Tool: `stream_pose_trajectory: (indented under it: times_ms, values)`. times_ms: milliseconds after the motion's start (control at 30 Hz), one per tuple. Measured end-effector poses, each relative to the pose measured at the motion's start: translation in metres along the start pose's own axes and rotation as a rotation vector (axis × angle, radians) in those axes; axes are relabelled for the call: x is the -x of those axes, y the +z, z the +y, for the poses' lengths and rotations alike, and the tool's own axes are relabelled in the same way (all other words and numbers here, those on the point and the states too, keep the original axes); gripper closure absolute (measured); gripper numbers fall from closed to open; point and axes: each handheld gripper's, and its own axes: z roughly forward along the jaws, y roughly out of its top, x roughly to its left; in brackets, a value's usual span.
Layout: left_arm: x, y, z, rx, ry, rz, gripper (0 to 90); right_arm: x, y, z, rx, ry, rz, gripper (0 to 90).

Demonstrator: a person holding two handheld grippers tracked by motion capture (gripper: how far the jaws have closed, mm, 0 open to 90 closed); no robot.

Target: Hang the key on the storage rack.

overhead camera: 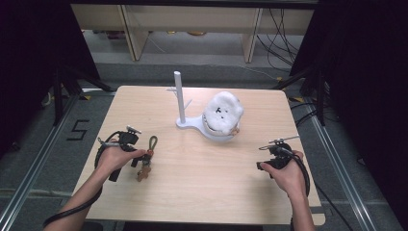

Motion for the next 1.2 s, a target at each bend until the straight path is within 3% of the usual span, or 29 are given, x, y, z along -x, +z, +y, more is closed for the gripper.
stream_pose_trajectory:
  times_ms: [233, 300, 700, 767, 800, 900, 1033, 1067, 1133, 1200]
  values:
    - [0.002, -0.001, 0.007, -0.038, 0.016, -0.005, 36.2, 0.001, -0.001, -0.003, -0.004, 0.004, 0.000, 40.1]
    - [0.003, 0.002, 0.010, -0.039, 0.005, 0.007, 36.2, 0.002, -0.001, -0.003, -0.006, -0.003, -0.001, 40.1]
    - [0.004, 0.015, 0.022, -0.111, 0.044, 0.009, 39.3, 0.001, 0.002, -0.006, -0.015, -0.006, 0.005, 40.1]
    - [0.003, 0.017, 0.022, -0.117, 0.047, 0.014, 40.3, -0.002, 0.003, -0.006, -0.012, 0.026, 0.012, 40.1]
    - [0.003, 0.017, 0.023, -0.122, 0.051, 0.017, 40.9, 0.000, 0.003, -0.005, -0.014, 0.001, 0.010, 40.1]
    - [0.002, 0.018, 0.024, -0.143, 0.073, 0.029, 42.3, 0.000, 0.003, -0.005, -0.013, -0.003, 0.014, 40.1]
    - [0.004, 0.020, 0.025, -0.150, 0.065, 0.053, 44.8, -0.001, 0.002, -0.005, -0.010, 0.002, 0.015, 40.1]
    - [0.009, 0.021, 0.025, -0.153, 0.004, 0.047, 46.0, -0.001, 0.002, -0.004, -0.007, -0.003, 0.016, 40.1]
    - [0.009, 0.022, 0.027, -0.168, 0.014, 0.057, 47.2, 0.000, 0.002, -0.005, -0.010, -0.019, 0.014, 40.1]
    - [0.009, 0.023, 0.028, -0.179, 0.022, 0.064, 47.9, -0.001, 0.003, -0.004, -0.003, -0.004, 0.016, 40.1]
